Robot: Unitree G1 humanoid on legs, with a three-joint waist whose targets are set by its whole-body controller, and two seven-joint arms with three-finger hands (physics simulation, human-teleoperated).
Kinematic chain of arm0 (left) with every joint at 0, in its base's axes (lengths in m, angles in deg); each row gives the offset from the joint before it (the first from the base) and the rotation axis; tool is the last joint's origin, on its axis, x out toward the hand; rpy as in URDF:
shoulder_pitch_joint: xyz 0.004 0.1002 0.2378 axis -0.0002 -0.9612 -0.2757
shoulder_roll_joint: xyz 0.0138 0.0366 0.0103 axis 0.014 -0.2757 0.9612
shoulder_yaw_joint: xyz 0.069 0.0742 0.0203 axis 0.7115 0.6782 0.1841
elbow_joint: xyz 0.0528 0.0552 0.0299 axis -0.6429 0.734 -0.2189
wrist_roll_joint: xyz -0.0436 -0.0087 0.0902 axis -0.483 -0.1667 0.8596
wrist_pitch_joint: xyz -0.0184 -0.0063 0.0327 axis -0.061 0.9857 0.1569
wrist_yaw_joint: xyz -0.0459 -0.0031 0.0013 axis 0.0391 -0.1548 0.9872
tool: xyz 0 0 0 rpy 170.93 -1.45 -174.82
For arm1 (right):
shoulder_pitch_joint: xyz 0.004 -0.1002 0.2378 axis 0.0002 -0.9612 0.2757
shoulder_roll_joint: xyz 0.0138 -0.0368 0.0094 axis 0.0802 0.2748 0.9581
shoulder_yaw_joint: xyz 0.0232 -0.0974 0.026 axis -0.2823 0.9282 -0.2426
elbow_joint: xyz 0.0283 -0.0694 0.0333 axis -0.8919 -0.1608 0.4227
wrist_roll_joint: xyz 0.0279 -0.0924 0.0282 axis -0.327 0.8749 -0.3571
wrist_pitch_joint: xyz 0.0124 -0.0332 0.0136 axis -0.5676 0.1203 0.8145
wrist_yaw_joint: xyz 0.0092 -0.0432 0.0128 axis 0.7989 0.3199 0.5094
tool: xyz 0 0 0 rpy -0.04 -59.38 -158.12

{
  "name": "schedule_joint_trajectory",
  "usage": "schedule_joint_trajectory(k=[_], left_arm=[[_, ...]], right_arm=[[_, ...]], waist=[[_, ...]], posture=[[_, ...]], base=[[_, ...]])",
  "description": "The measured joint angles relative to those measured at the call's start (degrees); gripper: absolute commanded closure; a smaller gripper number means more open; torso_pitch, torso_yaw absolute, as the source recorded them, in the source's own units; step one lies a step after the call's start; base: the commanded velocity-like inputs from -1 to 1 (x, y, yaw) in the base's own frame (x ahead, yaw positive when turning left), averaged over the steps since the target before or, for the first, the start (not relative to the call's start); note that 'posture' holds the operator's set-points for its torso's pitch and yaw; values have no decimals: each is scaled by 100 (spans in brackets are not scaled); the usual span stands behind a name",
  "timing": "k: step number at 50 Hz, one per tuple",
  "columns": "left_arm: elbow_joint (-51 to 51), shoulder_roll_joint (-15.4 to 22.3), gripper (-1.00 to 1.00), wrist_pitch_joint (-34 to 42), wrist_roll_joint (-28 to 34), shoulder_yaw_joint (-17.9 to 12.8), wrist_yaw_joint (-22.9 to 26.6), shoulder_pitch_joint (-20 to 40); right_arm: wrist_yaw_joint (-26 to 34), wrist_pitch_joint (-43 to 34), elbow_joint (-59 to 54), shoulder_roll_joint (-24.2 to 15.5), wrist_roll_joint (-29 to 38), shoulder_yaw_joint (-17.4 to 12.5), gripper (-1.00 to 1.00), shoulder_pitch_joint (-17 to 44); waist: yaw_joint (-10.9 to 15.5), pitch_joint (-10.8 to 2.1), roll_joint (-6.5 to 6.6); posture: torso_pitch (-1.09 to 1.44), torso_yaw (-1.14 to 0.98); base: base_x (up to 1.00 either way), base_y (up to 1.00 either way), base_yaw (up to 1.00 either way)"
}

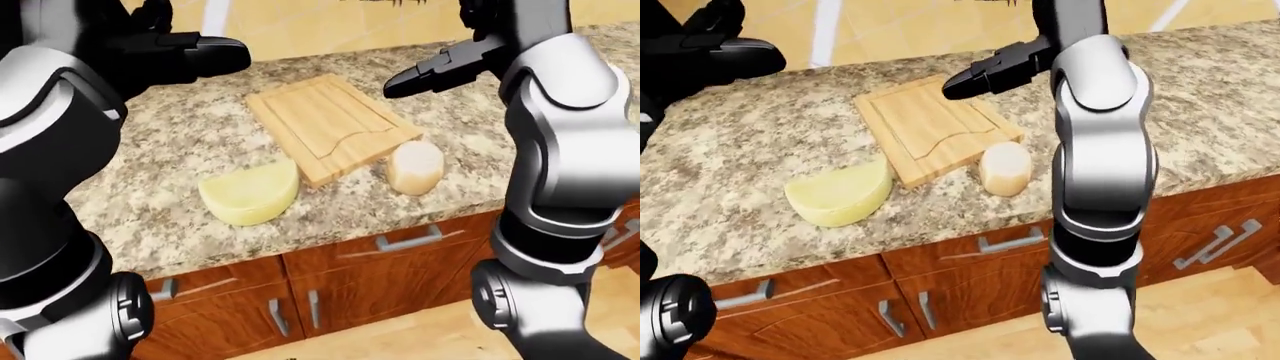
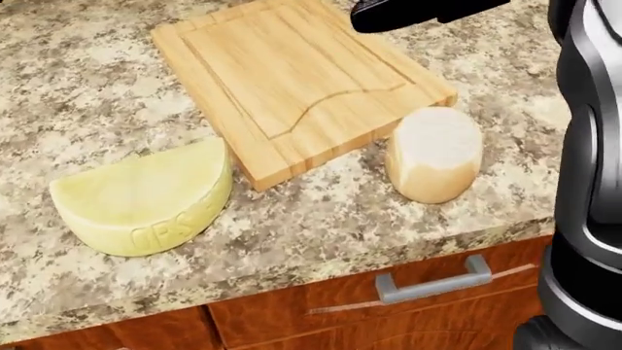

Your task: Place the bread and cheese on the cutting board.

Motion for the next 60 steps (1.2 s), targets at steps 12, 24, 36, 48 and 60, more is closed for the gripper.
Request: schedule_joint_trajectory(k=[12, 24, 36, 48, 60], left_arm=[[16, 8, -100, -15, 29, -4, -7, 16], [11, -9, -100, 41, 16, 19, 19, 0], [-38, -1, -100, 50, -22, 23, 68, 30], [21, 8, -100, 4, 101, -13, 27, 4], [5, -52, -100, 96, 52, 55, 77, -2]], right_arm=[[37, -57, 97, -71, 9, -47, -100, 89], [184, -370, 313, -131, 118, -12, -100, -187], [291, -217, 292, -107, 428, -45, -100, -183], [334, -203, 260, -59, 424, -9, -100, -112], [385, -484, 349, -115, 552, -15, -100, -529]], waist=[[15, -160, -111], [6, -95, -131], [131, -270, 70], [36, 80, -100], [0, -102, 14]], posture=[[0, 0], [0, 0], [0, 0], [0, 0], [0, 0]], base=[[0, 0, 0], [0, 0, 0], [0, 0, 39], [0, 0, 14], [0, 0, 0]])
